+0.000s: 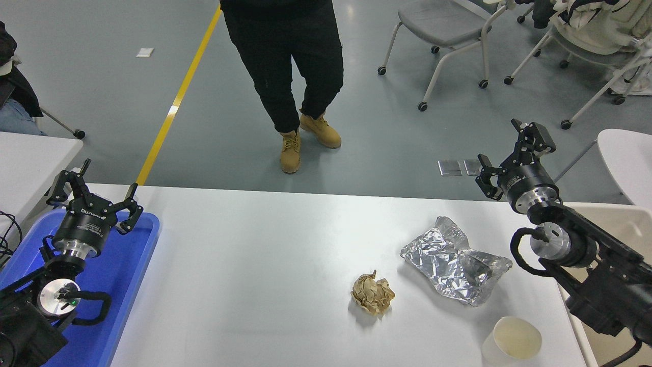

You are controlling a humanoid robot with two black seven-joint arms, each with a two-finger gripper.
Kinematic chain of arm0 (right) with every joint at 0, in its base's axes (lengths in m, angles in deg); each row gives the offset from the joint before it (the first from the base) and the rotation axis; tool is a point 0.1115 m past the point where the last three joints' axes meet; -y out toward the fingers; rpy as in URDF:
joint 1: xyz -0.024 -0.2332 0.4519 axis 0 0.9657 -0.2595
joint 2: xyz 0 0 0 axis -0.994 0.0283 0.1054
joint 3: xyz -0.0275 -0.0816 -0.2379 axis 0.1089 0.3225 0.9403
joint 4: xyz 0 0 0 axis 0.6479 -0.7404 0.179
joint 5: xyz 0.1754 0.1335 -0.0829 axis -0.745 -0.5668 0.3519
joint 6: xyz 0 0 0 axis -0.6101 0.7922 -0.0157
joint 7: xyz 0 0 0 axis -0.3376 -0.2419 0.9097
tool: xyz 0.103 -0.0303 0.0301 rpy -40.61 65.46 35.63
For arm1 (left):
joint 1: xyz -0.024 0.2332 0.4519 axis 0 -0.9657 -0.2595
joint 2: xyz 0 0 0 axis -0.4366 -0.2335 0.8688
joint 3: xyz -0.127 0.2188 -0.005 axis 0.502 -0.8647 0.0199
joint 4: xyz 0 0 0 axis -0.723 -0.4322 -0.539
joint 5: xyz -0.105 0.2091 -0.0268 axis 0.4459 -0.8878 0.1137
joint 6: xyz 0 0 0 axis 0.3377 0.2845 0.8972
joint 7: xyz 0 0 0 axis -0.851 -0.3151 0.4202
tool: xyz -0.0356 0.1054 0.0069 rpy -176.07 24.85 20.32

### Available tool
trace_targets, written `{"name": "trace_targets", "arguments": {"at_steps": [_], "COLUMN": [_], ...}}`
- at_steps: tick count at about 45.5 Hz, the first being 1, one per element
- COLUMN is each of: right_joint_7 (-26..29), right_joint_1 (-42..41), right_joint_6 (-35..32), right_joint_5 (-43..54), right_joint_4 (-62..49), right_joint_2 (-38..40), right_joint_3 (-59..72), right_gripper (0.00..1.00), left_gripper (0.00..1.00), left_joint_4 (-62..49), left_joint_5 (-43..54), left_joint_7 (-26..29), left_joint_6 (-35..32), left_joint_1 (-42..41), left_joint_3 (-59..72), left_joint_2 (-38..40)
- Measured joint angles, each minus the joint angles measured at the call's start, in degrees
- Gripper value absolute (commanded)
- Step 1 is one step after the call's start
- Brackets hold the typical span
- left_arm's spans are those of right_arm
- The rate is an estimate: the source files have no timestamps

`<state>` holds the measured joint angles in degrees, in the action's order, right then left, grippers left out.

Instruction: Clean the table surface

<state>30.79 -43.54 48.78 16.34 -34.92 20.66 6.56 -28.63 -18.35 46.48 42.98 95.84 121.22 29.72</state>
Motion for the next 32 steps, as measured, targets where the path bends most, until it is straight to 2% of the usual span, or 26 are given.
{"name": "trace_targets", "arguments": {"at_steps": [7, 16, 32], "right_joint_7": [0.15, 0.41, 0.84], "right_joint_1": [-0.42, -2.57, -4.22], "right_joint_6": [-2.08, -3.44, -6.30], "right_joint_5": [0.36, 5.11, 26.49], "right_joint_4": [0.42, 5.49, 22.06], "right_joint_2": [2.25, 10.39, 28.81], "right_joint_3": [2.33, 11.33, 22.69], "right_gripper": [1.00, 1.00, 1.00], "left_gripper": [1.00, 1.00, 1.00], "left_joint_4": [0.00, 0.01, 0.00], "left_joint_5": [0.00, 0.00, 0.00], "left_joint_7": [-0.04, -0.04, -0.03], "left_joint_6": [0.04, 0.05, 0.04], "left_joint_1": [0.00, 0.00, 0.00], "left_joint_3": [0.00, 0.01, 0.01], "left_joint_2": [0.00, 0.00, 0.00]}}
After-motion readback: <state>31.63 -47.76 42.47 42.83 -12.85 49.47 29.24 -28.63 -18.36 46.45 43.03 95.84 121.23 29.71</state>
